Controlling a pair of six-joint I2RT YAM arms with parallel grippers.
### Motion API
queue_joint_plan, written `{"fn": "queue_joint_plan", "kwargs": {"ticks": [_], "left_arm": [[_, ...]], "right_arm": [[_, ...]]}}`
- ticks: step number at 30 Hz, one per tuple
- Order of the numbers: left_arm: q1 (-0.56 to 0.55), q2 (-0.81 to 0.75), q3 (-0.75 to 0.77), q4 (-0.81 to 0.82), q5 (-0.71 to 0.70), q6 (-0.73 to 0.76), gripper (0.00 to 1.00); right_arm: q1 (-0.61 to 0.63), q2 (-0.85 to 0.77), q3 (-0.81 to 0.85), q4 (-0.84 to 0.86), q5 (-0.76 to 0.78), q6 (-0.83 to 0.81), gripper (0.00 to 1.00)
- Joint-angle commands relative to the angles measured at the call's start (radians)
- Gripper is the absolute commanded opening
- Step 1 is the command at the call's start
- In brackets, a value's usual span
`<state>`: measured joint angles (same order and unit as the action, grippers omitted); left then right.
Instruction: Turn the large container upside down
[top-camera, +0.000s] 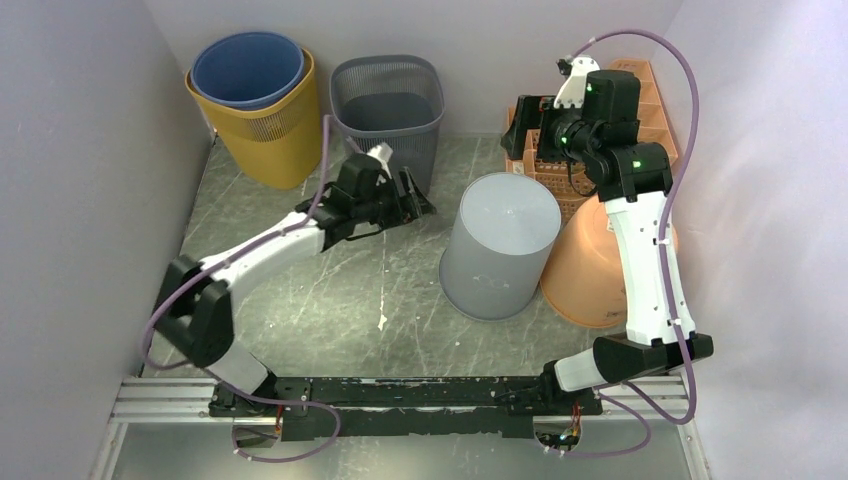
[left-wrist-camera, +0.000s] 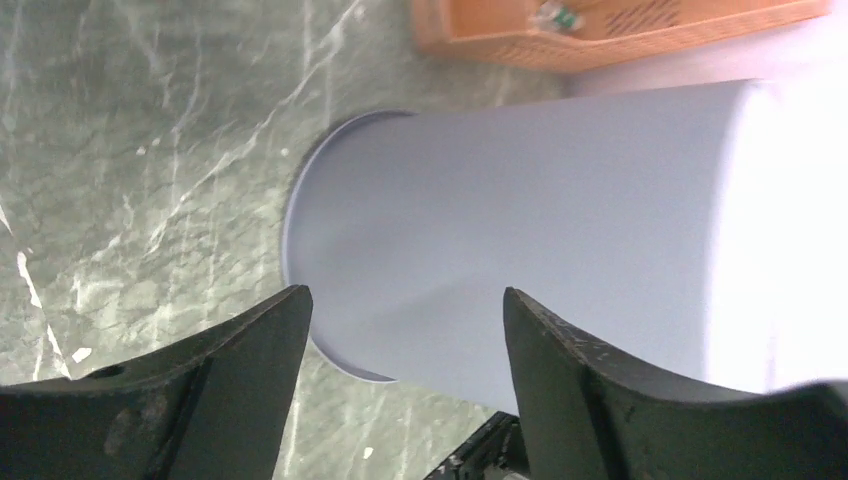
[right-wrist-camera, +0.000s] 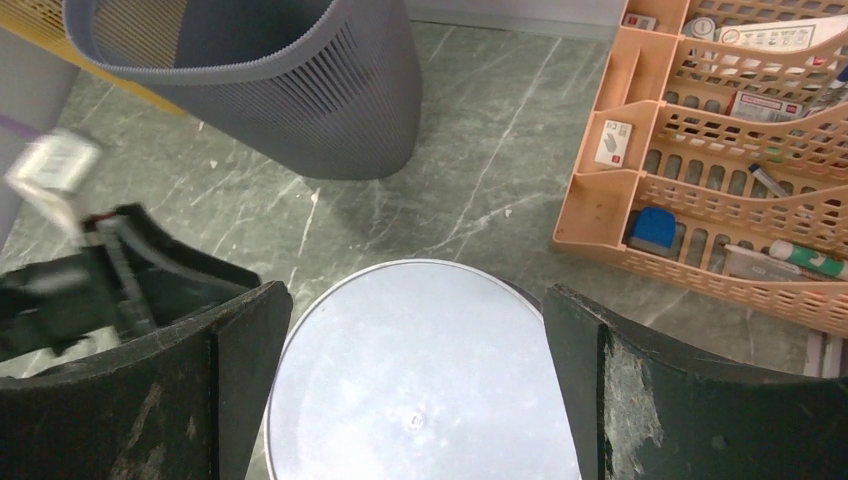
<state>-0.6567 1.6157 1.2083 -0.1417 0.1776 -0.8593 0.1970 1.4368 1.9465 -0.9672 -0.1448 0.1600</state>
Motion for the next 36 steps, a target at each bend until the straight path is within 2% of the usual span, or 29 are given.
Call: {"fn": "queue_joint_plan", "kwargs": {"ticks": [1,3,5,12,18,27,36], "left_arm": [[0.005,-0.143,0.015,-0.073,-0.1,-0.066,0.71],[0.005,-0.181,0.056,-0.106,-0.143,-0.097,0.63],[0.006,-0.216,0.093,-0.124,-0.193,-0.138,0.66],[0.012,-0.296,0.164,-0.196,-0.44,-0.317,0.66],[0.043,-0.267,0.254,-0.323,-0.622,-0.385,0.75],[0.187,-0.187,0.239,-0.241,-0.555,-0.469,0.74],[0.22,-0.078,0.299,-0.168,-0.509,-0.445,0.74]], "right_arm": [[-0.007,-0.015,-0.021,0.035,-0.023,0.014,1.0],[-0.007,-0.017,-0.028,0.043,-0.03,0.018,1.0],[-0.006,-0.019,-0.032,0.048,-0.037,0.024,1.0],[-0.007,-0.029,-0.032,0.045,-0.047,0.036,1.0],[-0.006,-0.032,-0.011,0.03,-0.036,0.032,1.0],[-0.006,-0.013,0.04,0.002,-0.021,0.021,1.0],[-0.007,-0.006,0.044,0.0,-0.012,0.021,1.0]]}}
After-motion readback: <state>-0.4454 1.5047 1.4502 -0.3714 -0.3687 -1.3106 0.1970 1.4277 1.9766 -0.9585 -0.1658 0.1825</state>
